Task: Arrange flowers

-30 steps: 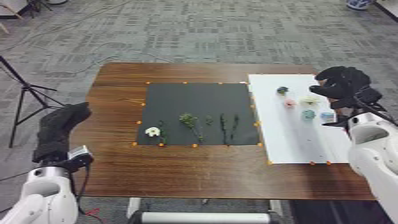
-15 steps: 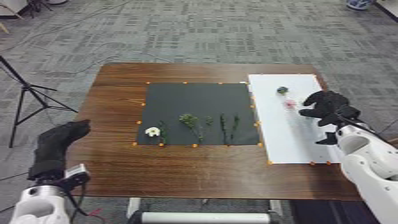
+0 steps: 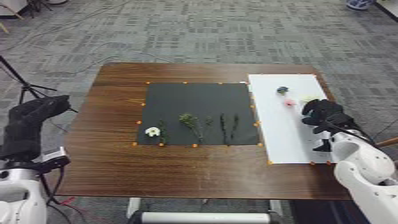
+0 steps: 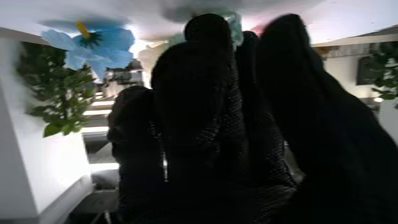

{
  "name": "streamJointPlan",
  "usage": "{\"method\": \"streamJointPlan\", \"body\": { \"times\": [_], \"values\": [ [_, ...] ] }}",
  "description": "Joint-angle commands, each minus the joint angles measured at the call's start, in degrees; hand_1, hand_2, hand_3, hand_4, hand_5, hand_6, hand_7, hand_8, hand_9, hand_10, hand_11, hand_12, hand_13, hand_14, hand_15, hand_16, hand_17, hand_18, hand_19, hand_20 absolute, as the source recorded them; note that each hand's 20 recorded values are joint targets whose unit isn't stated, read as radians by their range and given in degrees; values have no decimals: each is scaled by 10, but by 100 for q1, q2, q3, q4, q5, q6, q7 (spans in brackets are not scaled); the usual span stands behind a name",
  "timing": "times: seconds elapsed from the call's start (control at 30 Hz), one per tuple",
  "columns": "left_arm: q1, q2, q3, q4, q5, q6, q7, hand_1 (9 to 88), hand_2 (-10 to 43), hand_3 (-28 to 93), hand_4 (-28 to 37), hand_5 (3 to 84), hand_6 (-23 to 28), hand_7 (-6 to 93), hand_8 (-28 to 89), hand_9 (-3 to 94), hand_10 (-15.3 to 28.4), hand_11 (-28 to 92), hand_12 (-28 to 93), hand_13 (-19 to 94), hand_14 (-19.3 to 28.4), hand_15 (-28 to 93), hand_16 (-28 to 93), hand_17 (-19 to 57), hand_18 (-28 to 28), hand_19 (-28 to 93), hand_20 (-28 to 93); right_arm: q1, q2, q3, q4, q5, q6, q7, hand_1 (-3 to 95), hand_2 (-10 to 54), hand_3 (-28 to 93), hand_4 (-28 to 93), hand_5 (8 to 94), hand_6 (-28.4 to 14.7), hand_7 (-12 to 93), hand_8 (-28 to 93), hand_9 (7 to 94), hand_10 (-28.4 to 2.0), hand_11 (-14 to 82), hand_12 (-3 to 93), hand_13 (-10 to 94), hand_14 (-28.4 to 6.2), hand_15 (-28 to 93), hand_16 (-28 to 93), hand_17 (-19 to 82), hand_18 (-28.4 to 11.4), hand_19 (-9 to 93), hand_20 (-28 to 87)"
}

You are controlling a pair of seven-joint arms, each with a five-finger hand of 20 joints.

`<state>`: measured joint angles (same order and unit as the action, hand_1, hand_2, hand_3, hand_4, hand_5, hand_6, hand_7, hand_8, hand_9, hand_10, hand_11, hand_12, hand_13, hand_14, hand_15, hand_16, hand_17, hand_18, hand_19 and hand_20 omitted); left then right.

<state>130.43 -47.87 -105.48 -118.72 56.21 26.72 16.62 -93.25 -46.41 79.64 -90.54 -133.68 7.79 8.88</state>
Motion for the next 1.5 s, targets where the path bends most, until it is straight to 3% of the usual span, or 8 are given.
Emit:
{"method": "streamJointPlan", "body": {
  "times": [0.03,0.1,0.23,0.33,0.47,0.6,0.93,1.5],
  "values": [
    [100,-163,-37,-68,-146,44,189,314,-6,660,-223,566,-4,212,-92,542,140,220,137,432,171,268,17,55,138,176,208,-43,-95,-268,110,-6,778,-139,636,-95,560,-174,687,-6,253,147,874,-84,95,418,879,-31,494,364,527,-157,870,492],
    [68,-101,-188,-125,-284,-37,145,316,-6,660,-226,567,-3,210,-91,544,140,219,136,442,171,263,12,73,137,201,221,-12,-100,-291,12,76,802,-152,643,-95,569,-172,726,-9,240,141,900,-83,93,414,898,-29,479,369,544,-152,870,486],
    [391,131,-697,-330,1,-427,-123,320,1,661,-227,572,-1,208,-89,551,142,219,136,460,171,268,12,88,143,256,251,-52,-38,-346,-316,314,936,-155,646,-95,578,-163,748,-13,229,136,917,-81,86,411,917,-22,460,379,559,-150,873,481],
    [687,221,-1190,-449,616,-1045,-383,320,0,661,-226,574,-1,208,-88,554,142,219,137,461,171,271,12,88,143,255,251,-130,21,-334,-624,433,1032,-157,648,-95,579,-160,756,-16,227,137,921,-81,85,412,922,-23,454,387,565,-149,876,478],
    [861,297,-1513,-603,1150,-1376,-559,319,0,661,-224,582,-2,210,-87,563,141,220,138,467,173,274,12,87,143,238,242,-113,80,-340,-895,516,1111,-212,647,-95,584,-156,760,-17,229,142,924,-82,84,410,924,-21,450,391,570,-147,876,475],
    [804,349,-1447,-576,1358,-1350,-574,318,0,662,-222,584,-4,214,-88,571,142,222,140,471,174,276,12,88,143,233,240,-48,132,-362,-973,267,1154,-160,638,-95,591,-151,752,-15,235,155,922,-83,87,420,921,-21,450,397,569,-142,878,473],
    [713,216,-1075,-470,1301,-1200,-434,315,-3,667,-219,590,-5,218,-91,575,142,224,140,474,174,276,12,88,142,224,238,151,284,-336,-375,-251,501,-4,452,-95,669,-167,627,-8,234,80,718,-118,205,241,813,-54,509,370,515,-152,907,509],
    [788,30,-750,-477,1261,-1179,-328,316,-9,668,-217,592,-7,221,-92,578,141,225,141,475,174,277,12,87,142,219,239,110,331,-140,-71,-139,294,33,407,-95,687,-161,592,-5,242,-71,685,-129,194,231,795,-65,526,358,505,-159,911,504]
  ]
}}
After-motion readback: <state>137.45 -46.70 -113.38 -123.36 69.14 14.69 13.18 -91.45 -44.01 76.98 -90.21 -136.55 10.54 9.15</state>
